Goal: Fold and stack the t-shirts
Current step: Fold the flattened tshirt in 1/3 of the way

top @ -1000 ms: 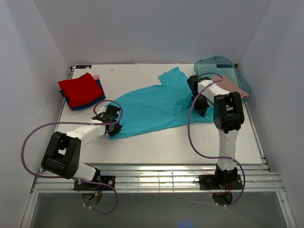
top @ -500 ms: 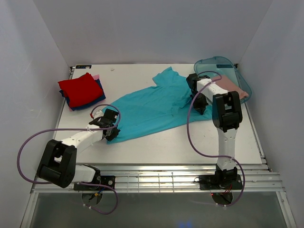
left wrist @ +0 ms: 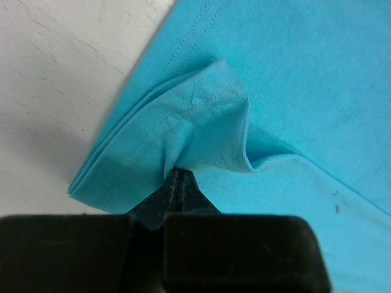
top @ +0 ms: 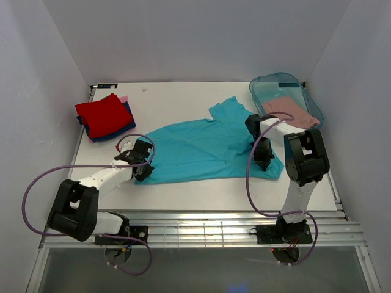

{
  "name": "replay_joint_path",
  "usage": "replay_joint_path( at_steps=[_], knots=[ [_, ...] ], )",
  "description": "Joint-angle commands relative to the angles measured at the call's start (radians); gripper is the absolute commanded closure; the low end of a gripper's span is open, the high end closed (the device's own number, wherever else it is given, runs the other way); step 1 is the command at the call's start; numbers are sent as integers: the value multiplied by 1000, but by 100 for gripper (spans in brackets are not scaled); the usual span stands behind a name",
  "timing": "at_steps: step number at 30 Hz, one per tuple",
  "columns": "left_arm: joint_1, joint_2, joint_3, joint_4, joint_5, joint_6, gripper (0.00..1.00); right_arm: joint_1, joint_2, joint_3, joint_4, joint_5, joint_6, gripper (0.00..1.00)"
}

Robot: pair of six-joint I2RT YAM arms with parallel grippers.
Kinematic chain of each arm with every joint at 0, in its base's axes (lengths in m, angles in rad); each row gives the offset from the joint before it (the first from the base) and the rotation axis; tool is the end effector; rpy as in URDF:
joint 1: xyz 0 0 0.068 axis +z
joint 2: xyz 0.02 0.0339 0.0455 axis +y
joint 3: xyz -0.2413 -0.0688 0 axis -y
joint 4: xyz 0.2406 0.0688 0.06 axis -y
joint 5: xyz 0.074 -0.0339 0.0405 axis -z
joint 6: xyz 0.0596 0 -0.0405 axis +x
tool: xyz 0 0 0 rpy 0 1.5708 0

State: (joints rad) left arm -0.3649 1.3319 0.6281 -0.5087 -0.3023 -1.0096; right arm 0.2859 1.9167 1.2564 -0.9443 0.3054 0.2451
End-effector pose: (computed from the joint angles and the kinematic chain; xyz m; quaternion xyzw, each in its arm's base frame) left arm 0.2222 -0.0659 0.1154 -0.3336 0.9142 0.0028 0.2302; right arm 0.3161 0.0742 0.1096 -0.0227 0.9880 -0.1511 0.0238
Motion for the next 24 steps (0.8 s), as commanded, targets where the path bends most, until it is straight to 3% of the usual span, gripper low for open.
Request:
replay_joint_path(
  at_steps=[1, 11, 18, 22, 23, 24],
  knots=[
    [0, 10, -53, -145, -43, 28, 100, 16, -66, -86, -4, -34, 40, 92],
    [1, -65, -64, -218, -41, -1, 100, 47, -203, -189, -39, -48, 40, 92],
    [1, -174, 217, -263, -95, 104, 100, 56, -263, 104, -181, 3, 37, 92],
    [1, -126, 418, -268, -116, 163, 78, 58, -252, 363, -208, 3, 25, 92],
    [1, -93, 473, -264, -123, 187, 61, 59, -249, 389, -199, 6, 17, 92],
    [1, -71, 493, -252, -129, 201, 52, 58, -245, 409, -167, 9, 8, 92]
  ],
)
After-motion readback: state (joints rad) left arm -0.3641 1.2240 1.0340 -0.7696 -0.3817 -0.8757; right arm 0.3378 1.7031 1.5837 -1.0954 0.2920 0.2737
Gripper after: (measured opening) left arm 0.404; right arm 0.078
